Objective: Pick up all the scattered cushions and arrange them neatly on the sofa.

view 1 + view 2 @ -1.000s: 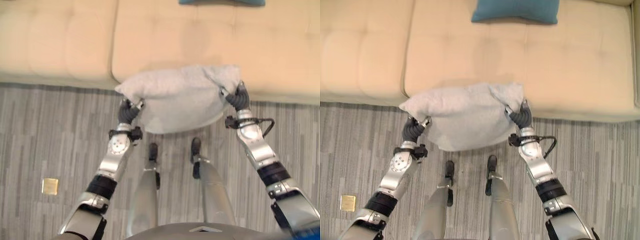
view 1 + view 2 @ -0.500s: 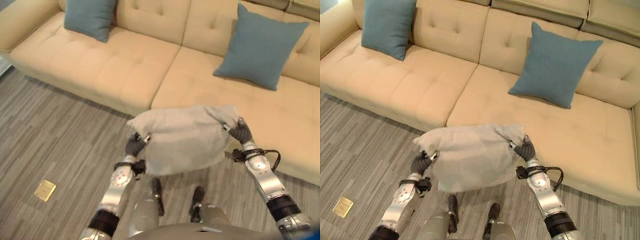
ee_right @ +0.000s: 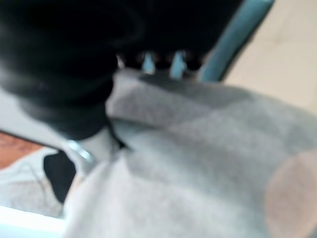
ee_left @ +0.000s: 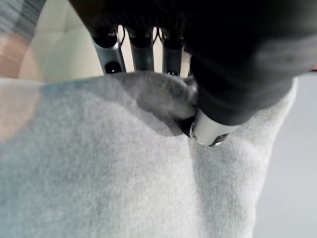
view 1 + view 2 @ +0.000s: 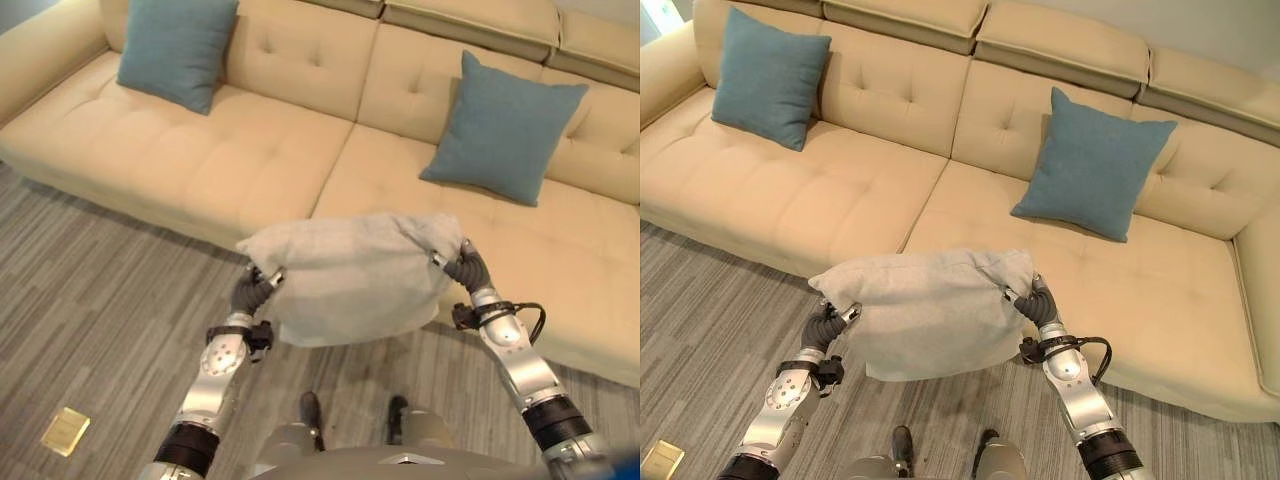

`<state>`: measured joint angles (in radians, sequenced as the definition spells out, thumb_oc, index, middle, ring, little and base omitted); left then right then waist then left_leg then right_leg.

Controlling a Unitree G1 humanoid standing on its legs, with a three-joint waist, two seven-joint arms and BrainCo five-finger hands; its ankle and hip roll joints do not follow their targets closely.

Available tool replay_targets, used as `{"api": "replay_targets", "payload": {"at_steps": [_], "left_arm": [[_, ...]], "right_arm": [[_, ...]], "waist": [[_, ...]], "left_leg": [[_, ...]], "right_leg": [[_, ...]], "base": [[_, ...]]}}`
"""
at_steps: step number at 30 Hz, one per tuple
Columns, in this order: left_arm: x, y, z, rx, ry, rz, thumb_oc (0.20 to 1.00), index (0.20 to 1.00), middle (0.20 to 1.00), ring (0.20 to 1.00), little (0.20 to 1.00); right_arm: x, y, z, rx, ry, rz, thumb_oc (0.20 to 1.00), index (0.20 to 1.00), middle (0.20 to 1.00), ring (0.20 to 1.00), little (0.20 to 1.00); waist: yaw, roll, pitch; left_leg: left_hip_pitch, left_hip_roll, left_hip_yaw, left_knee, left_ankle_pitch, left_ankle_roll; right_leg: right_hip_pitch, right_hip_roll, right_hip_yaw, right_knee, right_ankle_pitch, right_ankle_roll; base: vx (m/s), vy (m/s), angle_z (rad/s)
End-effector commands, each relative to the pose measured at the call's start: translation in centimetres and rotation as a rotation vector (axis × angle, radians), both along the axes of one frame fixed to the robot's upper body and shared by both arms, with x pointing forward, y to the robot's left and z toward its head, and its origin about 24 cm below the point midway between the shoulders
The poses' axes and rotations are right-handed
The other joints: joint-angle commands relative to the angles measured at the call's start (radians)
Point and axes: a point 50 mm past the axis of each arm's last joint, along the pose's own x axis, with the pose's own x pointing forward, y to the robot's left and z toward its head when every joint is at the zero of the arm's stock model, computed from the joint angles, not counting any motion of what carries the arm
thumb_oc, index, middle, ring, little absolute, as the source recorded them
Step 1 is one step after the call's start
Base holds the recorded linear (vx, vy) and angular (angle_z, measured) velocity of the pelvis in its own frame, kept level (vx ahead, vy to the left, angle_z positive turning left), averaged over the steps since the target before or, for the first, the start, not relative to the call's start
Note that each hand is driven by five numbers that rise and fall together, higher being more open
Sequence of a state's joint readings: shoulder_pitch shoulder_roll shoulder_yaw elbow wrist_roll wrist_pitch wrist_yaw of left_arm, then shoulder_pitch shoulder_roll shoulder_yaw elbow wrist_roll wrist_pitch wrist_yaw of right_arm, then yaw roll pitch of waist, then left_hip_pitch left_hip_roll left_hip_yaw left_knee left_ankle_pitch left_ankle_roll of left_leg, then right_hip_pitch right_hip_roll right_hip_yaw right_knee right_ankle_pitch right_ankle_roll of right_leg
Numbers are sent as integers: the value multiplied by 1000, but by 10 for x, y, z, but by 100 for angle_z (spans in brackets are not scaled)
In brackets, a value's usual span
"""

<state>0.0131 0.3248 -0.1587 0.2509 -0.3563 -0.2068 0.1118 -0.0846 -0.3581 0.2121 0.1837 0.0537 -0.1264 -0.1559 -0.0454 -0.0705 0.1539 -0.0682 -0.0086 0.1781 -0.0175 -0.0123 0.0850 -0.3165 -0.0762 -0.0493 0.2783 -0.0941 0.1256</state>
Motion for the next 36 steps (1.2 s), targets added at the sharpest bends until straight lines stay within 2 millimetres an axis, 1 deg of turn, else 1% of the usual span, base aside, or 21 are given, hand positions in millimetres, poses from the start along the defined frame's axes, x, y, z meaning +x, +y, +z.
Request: {"api": "replay_targets", "payload": {"at_steps": [1, 3, 5, 6, 7, 10, 11, 12, 13, 14, 15, 22, 24, 25, 28, 30, 31, 32, 33, 35, 36], "left_arm": [[10, 16, 38, 62, -183, 28, 200, 200, 200, 200, 200], [12, 11, 40, 59, -196, 8, 200, 200, 200, 200, 200], [14, 1, 38, 18, -196, -23, 200, 200, 200, 200, 200], [14, 1, 38, 18, -196, -23, 200, 200, 200, 200, 200], [14, -3, 37, 1, -192, -46, 200, 200, 200, 200, 200], [15, -4, 34, -11, -178, -40, 200, 200, 200, 200, 200], [15, -4, 34, -18, -173, -41, 200, 200, 200, 200, 200], [14, -4, 32, -18, -163, -41, 200, 200, 200, 200, 200], [14, -1, 32, 9, -158, -37, 200, 200, 200, 200, 200], [14, -1, 32, 9, -157, -37, 200, 200, 200, 200, 200], [13, -1, 34, 14, -165, -38, 200, 200, 200, 200, 200], [10, 6, 35, 33, -163, -28, 200, 200, 200, 200, 200], [9, 13, 36, 55, -162, -9, 200, 200, 200, 200, 200], [10, 18, 39, 72, -170, 5, 200, 200, 200, 200, 200], [12, 19, 44, 83, -191, 10, 200, 200, 200, 200, 200], [13, 16, 44, 78, -196, 0, 200, 200, 200, 200, 200], [13, 16, 44, 78, -196, 0, 200, 200, 200, 200, 200], [16, 14, 48, 84, -208, -11, 200, 200, 200, 200, 200], [16, 14, 48, 84, -208, -11, 200, 200, 200, 200, 200], [19, 15, 50, 84, -216, 0, 200, 200, 200, 200, 200], [18, 7, 49, 60, -220, -38, 200, 200, 200, 200, 200]], "right_arm": [[13, -22, 42, 15, -206, -62, 200, 200, 200, 200, 200], [10, -25, 41, 11, -204, -68, 200, 200, 200, 200, 200], [4, -34, 38, 7, -197, -95, 200, 200, 200, 200, 200], [4, -34, 38, 7, -197, -95, 200, 200, 200, 200, 200], [2, -42, 39, -7, -194, -109, 200, 200, 200, 200, 200], [1, -44, 40, -4, -192, -110, 200, 200, 200, 200, 200], [2, -45, 40, -9, -188, -109, 200, 200, 200, 200, 200], [1, -46, 38, -14, -181, -113, 200, 200, 200, 200, 200], [0, -47, 38, -18, -181, -122, 200, 200, 200, 200, 200], [0, -47, 38, -18, -181, -122, 200, 200, 200, 200, 200], [0, -48, 37, -14, -174, -130, 200, 200, 200, 200, 200], [1, -49, 38, -15, -183, -162, 200, 200, 200, 200, 200], [2, -46, 40, -11, -191, -157, 200, 200, 200, 200, 200], [5, -43, 42, -6, -202, -150, 200, 200, 200, 200, 200], [8, -38, 45, 9, -219, -137, 200, 200, 200, 200, 200], [10, -41, 49, 1, -225, -128, 200, 200, 200, 200, 200], [10, -41, 49, 0, -225, -128, 200, 200, 200, 200, 200], [11, -38, 51, 7, -233, -112, 200, 200, 200, 200, 200], [11, -38, 51, 7, -233, -112, 200, 200, 200, 200, 200], [13, -35, 49, 14, -223, -103, 200, 200, 200, 200, 200], [10, -38, 49, 5, -224, -104, 200, 200, 200, 200, 200]], "waist": [[-13, -25, -23], [-16, -30, -24], [-29, -40, -36], [-32, -39, -36], [-38, -54, -35], [-37, -63, -29], [-32, -66, -31], [-28, -67, -37], [-14, -66, -42], [-15, -68, -42], [-7, -56, -50], [-13, -46, -63], [-8, -44, -65], [-11, -36, -59], [-15, -27, -46], [-33, -31, -49], [-33, -29, -48], [-39, -40, -43], [-41, -38, -42], [-45, -44, -36], [-50, -48, -44]], "left_leg": [[22, -30, -76, 59, -103, -75], [18, -38, -89, 77, -113, -78], [10, -46, -95, 148, -139, -113], [7, -45, -98, 155, -142, -113], [-47, -32, -92, 308, -122, -153], [-133, -2, -85, 432, -120, -168], [-148, 16, -71, 401, -147, -155], [-146, 31, -71, 359, -144, -149], [-175, 60, -82, 283, -90, -150], [-172, 58, -83, 277, -86, -150], [-162, 70, -96, 187, -58, -154], [-98, 33, -73, 147, -60, -129], [-66, 20, -57, 127, -69, -110], [-37, 16, -39, 110, -76, -93], [14, 13, -16, 88, -88, -83], [53, -17, -30, 67, -100, -79], [57, -15, -31, 65, -101, -79], [79, -36, -24, 59, -121, -79], [81, -34, -27, 60, -122, -79], [101, -33, -13, 59, -137, -87], [111, -50, -18, 77, -157, -88]], "right_leg": [[81, 31, -2, -164, 83, 10], [93, 38, 14, -159, 78, 0], [138, 32, -9, -184, 73, -22], [140, 32, -12, -186, 73, -22], [184, 23, -30, -206, 68, -37], [216, 16, -47, -220, 59, -50], [229, 10, -56, -225, 47, -47], [239, 9, -61, -228, 42, -43], [253, 7, -67, -229, 30, -39], [253, 5, -68, -228, 29, -39], [264, 8, -72, -224, 12, -40], [265, -33, -49, -148, 16, -8], [244, -48, -29, -84, 26, 3], [208, -60, -27, 4, 64, 16], [143, -46, -35, 80, 75, 20], [94, 18, -31, 4, 68, 6], [99, 20, -32, 1, 68, 6], [65, 18, -96, -107, 97, 7], [70, 20, -99, -112, 99, 7], [49, 9, -181, -170, 119, 23], [91, 16, -173, -207, 115, 10]], "base": [[132, -19, 70], [112, -59, 83], [184, -106, 67], [152, -118, 71], [122, -86, 77], [71, -34, 72], [106, 8, 33], [189, 79, 15], [162, 70, 9], [224, 158, 15], [183, 145, 11], [150, 203, -21], [156, 266, -31], [69, 141, -31], [151, 217, -29], [237, 114, -23], [275, 71, -16], [138, 17, 14], [208, 12, 17], [202, -10, 1], [184, -5, -10]]}}
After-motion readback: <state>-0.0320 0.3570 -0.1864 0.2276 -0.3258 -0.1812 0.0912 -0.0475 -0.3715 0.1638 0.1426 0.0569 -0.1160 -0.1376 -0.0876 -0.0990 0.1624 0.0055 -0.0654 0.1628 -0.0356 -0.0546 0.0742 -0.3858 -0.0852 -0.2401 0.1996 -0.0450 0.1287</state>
